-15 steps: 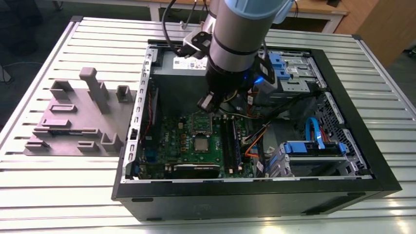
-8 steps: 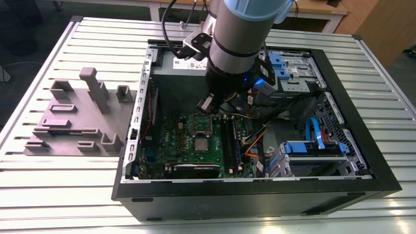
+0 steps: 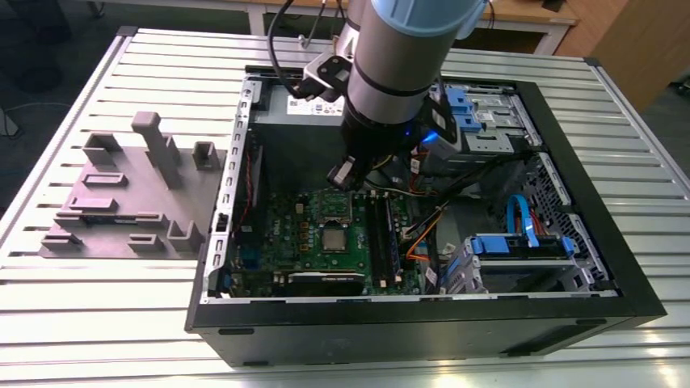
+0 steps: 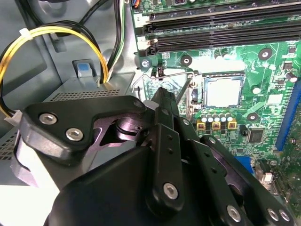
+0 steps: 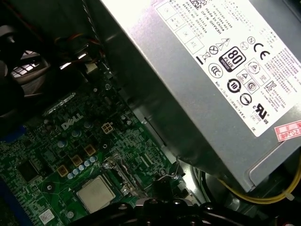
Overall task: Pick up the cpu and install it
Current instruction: 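Close the cpu cover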
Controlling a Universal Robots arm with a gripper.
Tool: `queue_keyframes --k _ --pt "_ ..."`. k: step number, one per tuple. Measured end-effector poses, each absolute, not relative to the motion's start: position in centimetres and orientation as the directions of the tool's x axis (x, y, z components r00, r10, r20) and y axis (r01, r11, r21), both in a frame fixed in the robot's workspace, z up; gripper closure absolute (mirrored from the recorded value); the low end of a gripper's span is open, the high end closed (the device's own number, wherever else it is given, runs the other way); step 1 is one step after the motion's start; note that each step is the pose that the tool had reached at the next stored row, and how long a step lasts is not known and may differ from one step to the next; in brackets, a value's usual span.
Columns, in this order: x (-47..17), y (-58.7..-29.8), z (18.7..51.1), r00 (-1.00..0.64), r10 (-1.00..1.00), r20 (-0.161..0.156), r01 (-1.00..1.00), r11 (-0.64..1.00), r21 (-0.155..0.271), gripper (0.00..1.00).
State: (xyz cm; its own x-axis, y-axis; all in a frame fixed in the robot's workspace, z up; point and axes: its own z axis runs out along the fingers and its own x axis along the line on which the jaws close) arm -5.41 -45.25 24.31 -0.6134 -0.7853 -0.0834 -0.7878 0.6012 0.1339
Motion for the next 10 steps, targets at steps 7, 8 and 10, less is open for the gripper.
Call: queue_keyframes --k 7,8,10 --pt "-5.41 -45.56 24.31 -0.614 -0.785 -0.083 -0.788 0.601 0.134 0.89" --pt "-5.41 -45.58 24.31 -0.613 -0.785 -0.083 -0.788 0.601 0.134 0.89" --pt "-5.41 -45.59 24.32 -0.614 -0.785 -0.083 -0.788 0.601 0.133 0.89"
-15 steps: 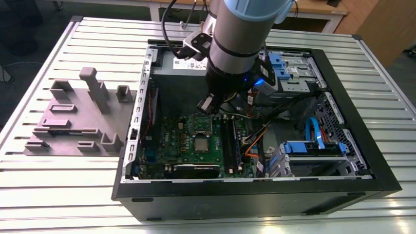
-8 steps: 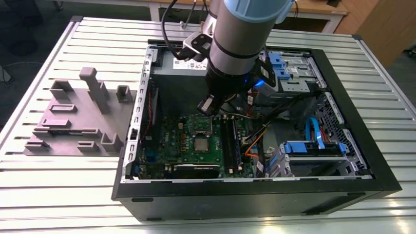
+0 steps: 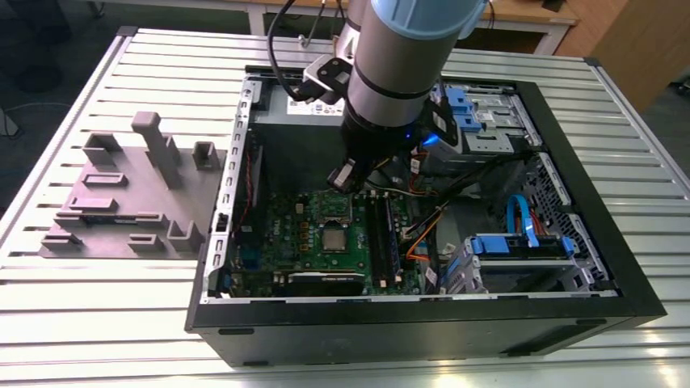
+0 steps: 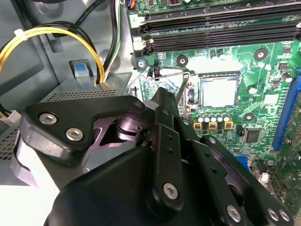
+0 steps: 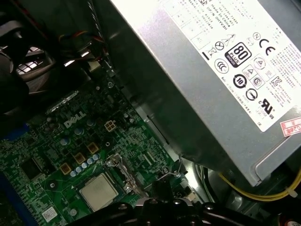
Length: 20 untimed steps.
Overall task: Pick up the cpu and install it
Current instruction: 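Close the cpu cover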
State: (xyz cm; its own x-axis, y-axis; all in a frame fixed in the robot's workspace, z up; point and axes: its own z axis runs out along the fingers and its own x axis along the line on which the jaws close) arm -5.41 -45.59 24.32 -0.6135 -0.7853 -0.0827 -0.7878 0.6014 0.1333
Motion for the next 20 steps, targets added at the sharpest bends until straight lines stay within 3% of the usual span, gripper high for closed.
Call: queue_keyframes --k 4,10,20 --pt "-5.47 -45.59 24.48 -0.613 -0.786 -0.080 -0.788 0.602 0.131 0.89" --pt "-5.51 -45.60 24.53 -0.613 -0.788 -0.049 -0.788 0.606 0.107 0.89" --pt "-5.58 -45.61 24.54 -0.613 -0.789 -0.037 -0.788 0.608 0.097 0.89"
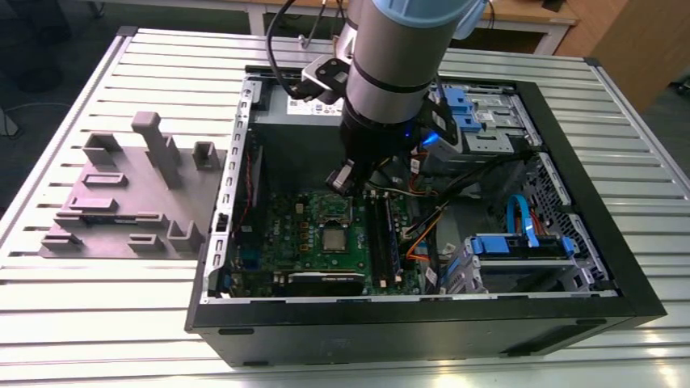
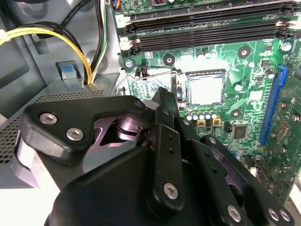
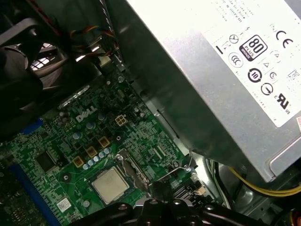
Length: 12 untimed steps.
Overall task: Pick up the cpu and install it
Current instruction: 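Close the cpu cover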
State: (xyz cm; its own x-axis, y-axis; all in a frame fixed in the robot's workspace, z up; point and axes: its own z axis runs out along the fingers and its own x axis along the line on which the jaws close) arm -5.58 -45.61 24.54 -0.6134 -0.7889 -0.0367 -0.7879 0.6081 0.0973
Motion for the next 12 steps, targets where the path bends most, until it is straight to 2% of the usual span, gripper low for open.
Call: queue_keyframes --k 12 --pt "-5.59 -45.87 24.52 -0.613 -0.789 -0.034 -0.788 0.608 0.095 0.89"
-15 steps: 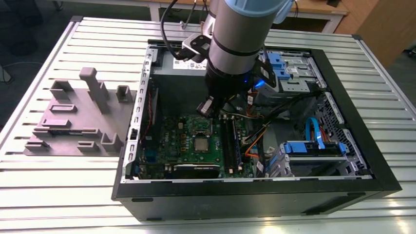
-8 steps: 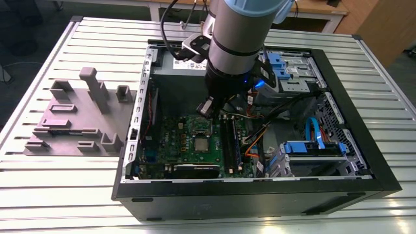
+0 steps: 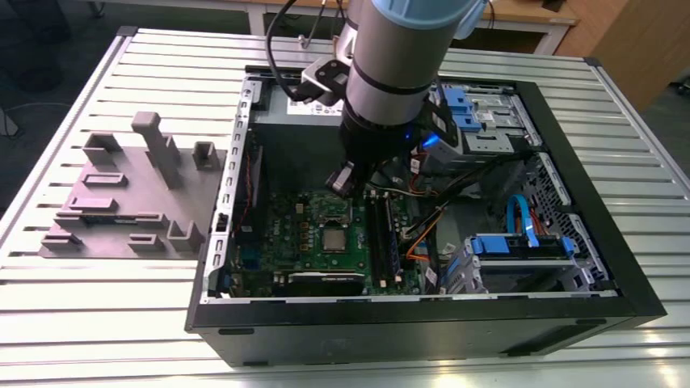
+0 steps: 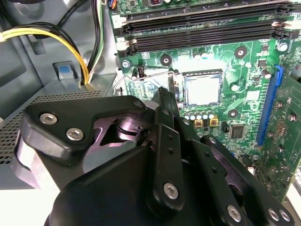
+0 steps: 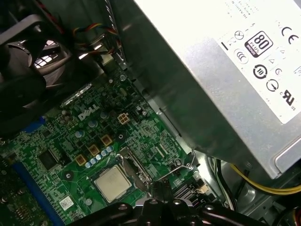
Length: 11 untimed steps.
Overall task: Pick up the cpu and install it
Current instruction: 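Close the cpu cover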
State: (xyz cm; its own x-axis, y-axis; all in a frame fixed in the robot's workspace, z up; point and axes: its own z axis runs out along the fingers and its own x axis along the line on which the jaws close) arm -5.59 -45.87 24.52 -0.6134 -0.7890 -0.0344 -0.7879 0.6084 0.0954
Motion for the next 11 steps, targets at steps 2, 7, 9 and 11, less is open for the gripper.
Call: queue_keyframes --k 2,7,9,11 --pt "-5.60 -45.94 24.52 -0.613 -0.789 -0.034 -0.788 0.608 0.095 0.89" --pt "-5.64 -46.13 24.51 -0.613 -0.789 -0.032 -0.788 0.609 0.094 0.89" --pt "-5.64 -46.24 24.51 -0.613 -0.789 -0.032 -0.788 0.609 0.094 0.89" --pt "-5.65 -46.41 24.51 -0.613 -0.789 -0.032 -0.788 0.609 0.094 0.89"
